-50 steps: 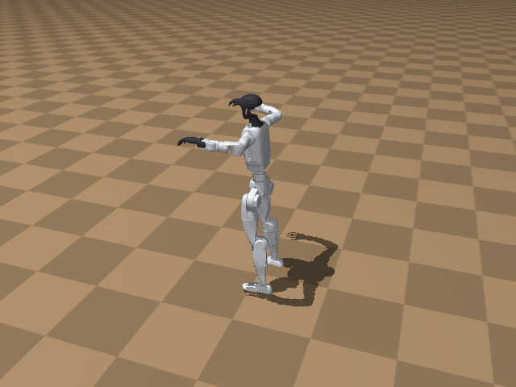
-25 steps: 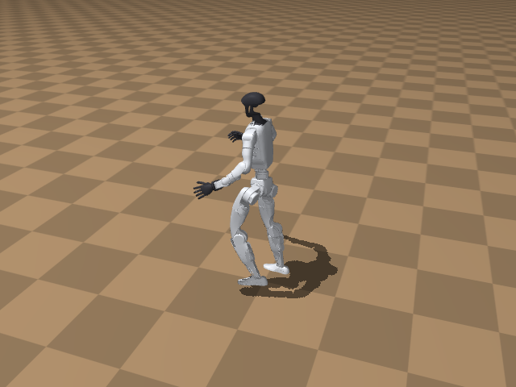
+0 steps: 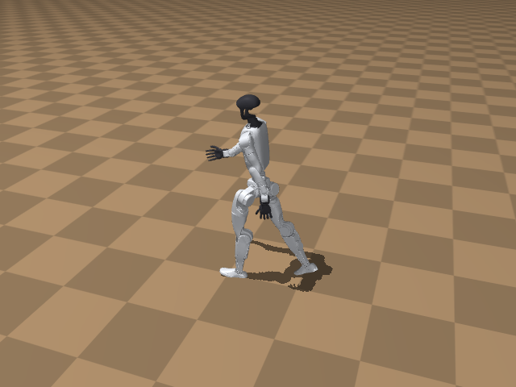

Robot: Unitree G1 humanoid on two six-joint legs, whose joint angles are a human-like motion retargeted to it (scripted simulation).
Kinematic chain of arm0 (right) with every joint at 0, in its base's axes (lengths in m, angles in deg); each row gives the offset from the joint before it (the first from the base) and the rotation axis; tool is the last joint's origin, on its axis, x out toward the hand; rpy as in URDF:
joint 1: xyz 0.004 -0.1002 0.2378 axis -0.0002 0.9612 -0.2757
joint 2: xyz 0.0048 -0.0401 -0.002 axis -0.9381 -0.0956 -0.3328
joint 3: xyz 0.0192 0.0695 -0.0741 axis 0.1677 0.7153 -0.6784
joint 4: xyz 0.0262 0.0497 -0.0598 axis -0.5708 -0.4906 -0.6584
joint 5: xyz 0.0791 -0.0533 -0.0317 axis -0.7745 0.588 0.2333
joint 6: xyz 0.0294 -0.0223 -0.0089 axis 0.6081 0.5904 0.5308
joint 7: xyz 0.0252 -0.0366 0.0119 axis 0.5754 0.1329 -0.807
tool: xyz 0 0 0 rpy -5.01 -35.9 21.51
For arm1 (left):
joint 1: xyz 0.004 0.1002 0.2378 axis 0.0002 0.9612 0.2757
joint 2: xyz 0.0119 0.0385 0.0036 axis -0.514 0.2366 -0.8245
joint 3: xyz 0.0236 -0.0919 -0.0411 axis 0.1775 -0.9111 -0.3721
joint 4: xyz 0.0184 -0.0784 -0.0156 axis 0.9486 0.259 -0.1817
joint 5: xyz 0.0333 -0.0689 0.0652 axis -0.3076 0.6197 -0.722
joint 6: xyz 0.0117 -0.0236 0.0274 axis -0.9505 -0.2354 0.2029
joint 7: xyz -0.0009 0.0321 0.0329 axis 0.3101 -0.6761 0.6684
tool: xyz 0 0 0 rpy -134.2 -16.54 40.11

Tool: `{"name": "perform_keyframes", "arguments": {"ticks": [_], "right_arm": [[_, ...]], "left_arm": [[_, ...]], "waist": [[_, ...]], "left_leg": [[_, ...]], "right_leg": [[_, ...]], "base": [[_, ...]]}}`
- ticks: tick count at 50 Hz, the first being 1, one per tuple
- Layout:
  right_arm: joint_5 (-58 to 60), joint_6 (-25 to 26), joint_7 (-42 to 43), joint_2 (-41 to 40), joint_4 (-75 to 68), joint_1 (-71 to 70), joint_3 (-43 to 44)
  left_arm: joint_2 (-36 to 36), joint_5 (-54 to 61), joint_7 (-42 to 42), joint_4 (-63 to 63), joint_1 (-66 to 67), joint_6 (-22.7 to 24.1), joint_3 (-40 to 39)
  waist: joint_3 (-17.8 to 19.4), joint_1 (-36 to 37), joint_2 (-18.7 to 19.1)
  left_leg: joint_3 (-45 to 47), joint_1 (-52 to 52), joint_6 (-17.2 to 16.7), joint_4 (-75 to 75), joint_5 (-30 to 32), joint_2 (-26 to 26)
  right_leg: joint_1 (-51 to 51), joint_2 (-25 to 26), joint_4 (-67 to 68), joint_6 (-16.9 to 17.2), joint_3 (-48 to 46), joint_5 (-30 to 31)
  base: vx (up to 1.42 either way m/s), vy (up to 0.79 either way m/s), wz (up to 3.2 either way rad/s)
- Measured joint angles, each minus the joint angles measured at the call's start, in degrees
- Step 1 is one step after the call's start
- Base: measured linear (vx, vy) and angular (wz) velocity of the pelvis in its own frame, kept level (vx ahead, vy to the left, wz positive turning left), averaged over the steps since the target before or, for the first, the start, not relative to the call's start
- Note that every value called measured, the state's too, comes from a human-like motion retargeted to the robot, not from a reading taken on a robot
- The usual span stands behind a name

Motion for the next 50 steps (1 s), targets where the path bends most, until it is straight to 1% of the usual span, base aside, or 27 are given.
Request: {"name": "perform_keyframes", "arguments": {"ticks": [3, 5, 7, 9, 11, 14, 15, 17, 19, 21, 23, 25, 27, 28, 30, 32, 33, 35, 37, 38, 40, 41, 42, 43, 45, 47, 50], "right_arm": [[4.81, 1.83, -2.59, -2.0, -1.24, 9.0, -1.45], [8.14, 3.46, -4.5, -2.83, -2.95, 15.53, -1.59], [10.77, 5.35, -5.11, -3.33, -5.65, 21.56, -1.0], [12.79, 7.43, -5.73, -3.55, -8.96, 27.22, 0.15], [14.57, 9.48, -7.31, -3.37, -12.32, 32.6, 1.28], [16.92, 12.03, -11.02, -2.49, -16.51, 40.17, 2.04], [17.55, 12.69, -12.35, -2.11, -17.65, 42.57, 2.03], [18.6, 13.53, -14.83, -1.32, -19.41, 46.97, 1.57], [19.63, 13.96, -17.03, -0.73, -20.76, 50.78, 0.91], [20.66, 14.21, -18.82, -0.42, -21.78, 53.8, 0.16], [21.46, 14.41, -20.15, -0.28, -22.46, 55.69, -0.51], [21.71, 14.51, -20.88, -0.14, -22.77, 56.24, -0.83], [20.98, 14.53, -20.62, 0.21, -22.73, 55.29, -0.28], [20.28, 14.57, -20.08, 0.39, -22.57, 54.57, 0.28], [19.31, 15.5, -18.69, 0.53, -22.21, 52.15, 2.02], [20.36, 17.12, -18.61, -0.02, -21.99, 48.71, 3.56], [20.59, 17.78, -18.94, -0.41, -22.03, 46.65, 3.84], [19.1, 18.29, -19.51, -1.26, -22.44, 41.98, 2.41], [16.44, 18.29, -19.21, -1.86, -23.18, 36.27, -1.03], [15.55, 18.4, -18.81, -1.95, -23.48, 33.15, -2.54], [14.85, 18.3, -17.64, -1.33, -23.61, 26.39, -3.51], [15.36, 17.89, -16.26, -0.44, -22.98, 22.87, -2.06], [15.67, 17.45, -14.82, 0.45, -22.21, 19.38, -0.52], [15.57, 16.94, -13.22, 1.3, -21.17, 15.96, 1.17], [13.42, 15.37, -11.24, 2.7, -18.72, 9.68, 3.5], [9.58, 13.31, -9.62, 3.64, -16.91, 3.48, 3.13], [5.53, 10.55, -7.17, 4.72, -15.32, -5.09, 0.08]], "left_arm": [[-0.58, 0.85, -0.14, -0.43, -5.54, 0.23, -0.2], [-1.44, -1.27, -0.63, -0.5, -11.09, -0.53, -0.21], [-3.08, -4.86, -2.28, -0.02, -18.74, -2.09, -0.69], [-5.29, -9.21, -4.34, 0.57, -27.49, -4.08, -2.1], [-7.72, -13.19, -5.76, 0.49, -36.43, -6.03, -3.79], [-11.16, -16.02, -6.62, -1.51, -48.71, -8.01, -5.47], [-12.18, -16.25, -6.75, -2.47, -52.43, -8.44, -5.63], [-13.88, -16.2, -6.86, -4.31, -58.94, -8.74, -4.65], [-15.22, -16.67, -6.74, -5.57, -64.6, -8.56, -2.69], [-16.08, -17.86, -6.34, -6.25, -69.15, -8.19, -0.61], [-16.4, -18.98, -5.67, -6.55, -72.51, -7.87, 0.9], [-16.13, -18.94, -4.83, -6.73, -74.4, -7.5, 1.55], [-15.08, -16.43, -4.19, -7.2, -74.24, -6.77, 1.47], [-14.28, -14.51, -4.26, -7.57, -73.43, -6.34, 1.32], [-12.39, -10.95, -5.56, -8.24, -71.17, -5.9, 0.81], [-10.49, -11.71, -5.94, -8.31, -67.8, -6.31, 0.22], [-9.47, -13.36, -5.47, -8.24, -65.61, -6.56, 0.08], [-7.54, -17.74, -3.76, -7.78, -60.0, -6.74, 0.16], [-6.08, -20.25, -1.02, -6.78, -52.53, -7.07, 0.46], [-5.51, -20.56, 0.84, -6.06, -48.36, -7.58, 0.47], [-4.54, -20.94, 5.84, -4.21, -39.65, -9.26, 0.01], [-4.11, -21.15, 6.8, -2.83, -35.61, -9.76, -0.54], [-3.76, -21.34, 7.39, -1.39, -31.66, -10.18, -1.12], [-3.57, -21.51, 7.22, 0.18, -27.88, -10.41, -1.72], [-3.55, -21.67, 7.77, 2.65, -20.34, -10.25, -2.0], [-3.95, -20.57, 8.82, 3.73, -13.02, -9.6, -1.11], [-4.77, -17.18, 10.49, 3.09, -2.64, -8.85, 0.69]], "waist": [[-1.02, -4.72, 2.39], [-2.64, -8.08, 3.89], [-4.84, -10.87, 4.15], [-5.67, -13.33, 4.49], [-5.5, -15.77, 5.08], [-4.71, -20.11, 6.39], [-4.35, -21.73, 6.93], [-3.57, -25.12, 8.07], [-3.04, -28.17, 9.13], [-3.04, -30.33, 10.04], [-3.61, -31.46, 10.79], [-4.68, -31.78, 11.36], [-5.78, -31.94, 11.8], [-5.92, -32.35, 11.61], [-3.64, -33.78, 10.31], [-1.23, -33.35, 8.21], [-0.33, -32.28, 7.27], [1.33, -28.97, 5.46], [3.46, -24.59, 3.18], [4.5, -22.44, 1.85], [2.81, -20.42, 0.41], [0.59, -19.93, 0.62], [-1.12, -19.24, 0.72], [-1.82, -18.19, 0.6], [-2.2, -15.38, -0.08], [-2.43, -11.88, -1.18], [-3.21, -7.35, -2.76]], "left_leg": [[-3.04, 4.78, -1.89, 0.0, -0.46, 0.82], [-5.76, 6.19, -1.94, 0.0, -1.31, 1.59], [-7.8, 5.69, -2.0, 0.0, -2.47, 1.59], [-9.47, 6.39, -2.93, 0.03, -3.7, 1.4], [-11.14, 7.94, -3.76, 0.28, -4.82, 1.04], [-14.2, 10.95, -3.84, 0.21, -6.12, 0.44], [-15.37, 12.19, -3.59, 0.0, -6.52, 0.3], [-17.88, 14.68, -2.78, 0.0, -7.59, 0.38], [-20.21, 17.02, -2.18, 0.0, -8.5, 0.79], [-21.82, 18.99, -2.08, 0.0, -9.12, 1.34], [-22.66, 20.35, -2.33, 0.15, -9.46, 1.79], [-22.97, 20.91, -2.76, 0.92, -9.74, 2.0], [-23.49, 21.34, -3.23, 2.08, -9.68, 1.95], [-24.25, 22.17, -3.38, 2.67, -9.45, 1.56], [-26.72, 26.74, -3.48, 3.56, -8.31, 0.63], [-28.1, 31.45, -2.98, 4.58, -5.74, -0.5], [-28.06, 33.28, -2.5, 5.38, -3.92, -1.06], [-26.37, 35.98, -1.39, 8.36, 0.63, -2.21], [-22.39, 35.94, -0.63, 16.44, 4.94, -3.77], [-20.09, 33.95, -0.23, 23.6, 5.91, -4.51], [-16.99, 20.18, 0.75, 47.62, 2.51, -3.24], [-16.58, 11.45, 1.79, 58.23, -0.4, -1.86], [-16.09, 3.86, 2.93, 67.25, -3.27, -0.73], [-15.45, -1.42, 4.25, 73.13, -6.06, -0.1], [-13.55, -9.18, 6.74, 80.04, -10.53, 0.74], [-11.5, -14.91, 8.01, 80.68, -13.26, 1.05], [-9.67, -22.1, 7.89, 74.16, -14.4, 1.02]], "right_leg": [[-1.19, 2.85, 10.84, -1.14, -4.63, 7.07], [-8.94, 4.42, 27.09, -2.79, -8.67, 9.51], [-20.92, 4.83, 45.37, -5.14, -10.71, 6.3], [-31.05, 4.47, 60.2, -8.34, -12.45, -0.8], [-39.64, 3.21, 72.38, -11.71, -14.4, -7.14], [-50.73, 2.28, 85.14, -14.66, -16.31, -13.46], [-53.87, 2.21, 87.92, -15.12, -16.86, -15.15], [-58.81, 2.37, 89.65, -14.67, -17.77, -17.05], [-62.52, 2.81, 87.36, -13.2, -18.32, -17.37], [-64.94, 2.78, 81.11, -11.87, -18.78, -16.76], [-65.79, 2.29, 70.69, -11.21, -19.52, -15.84], [-64.54, 1.44, 55.62, -11.22, -21.25, -14.27], [-59.44, 0.85, 34.47, -10.71, -24.98, -10.36], [-55.4, 0.92, 22.63, -9.62, -26.51, -7.9], [-44.3, 1.54, 0.72, -5.95, -27.16, -3.17], [-35.76, 1.61, -9.77, -3.01, -25.8, 1.23], [-32.3, 1.59, -12.46, -2.26, -25.56, 3.74], [-26.99, 1.32, -13.36, -1.48, -24.94, 5.81], [-21.39, 0.47, -13.36, -1.66, -22.67, 4.92], [-18.72, -0.41, -13.36, -2.04, -21.17, 4.25], [-18.6, -1.67, -11.88, -3.44, -19.24, 2.7], [-20.75, -1.46, -10.58, -3.76, -18.71, 1.79], [-22.28, -1.32, -9.45, -3.89, -18.11, 0.84], [-22.56, -1.31, -8.62, -3.65, -17.38, -0.17], [-21.88, -1.57, -7.19, -3.22, -15.34, -2.13], [-21.39, -1.88, -5.47, -3.01, -12.52, -4.02], [-20.7, -2.29, -3.82, -2.41, -9.08, -6.34]], "base": [[0.76, 0.34, 0.81], [0.66, 0.29, 0.99], [0.59, 0.22, 0.81], [0.59, 0.19, 0.71], [0.6, 0.19, 0.73], [0.61, 0.16, 0.91], [0.64, 0.12, 1.1], [0.65, 0.08, 1.19], [0.67, 0.02, 1.17], [0.68, -0.03, 0.9], [0.68, -0.06, 0.52], [0.68, -0.08, 0.25], [0.73, -0.1, 0.29], [0.81, -0.13, 0.63], [0.9, -0.17, 0.87], [0.95, -0.24, 0.43], [0.95, -0.27, -0.12], [0.94, -0.3, -0.63], [0.91, -0.3, -1.16], [0.83, -0.26, -1.11], [0.71, -0.19, -0.58], [0.66, -0.12, -0.19], [0.68, -0.08, -0.26], [0.72, -0.07, -0.5], [0.75, -0.06, -0.83], [0.75, -0.03, -1.11], [0.73, 0.01, -1.04]]}}
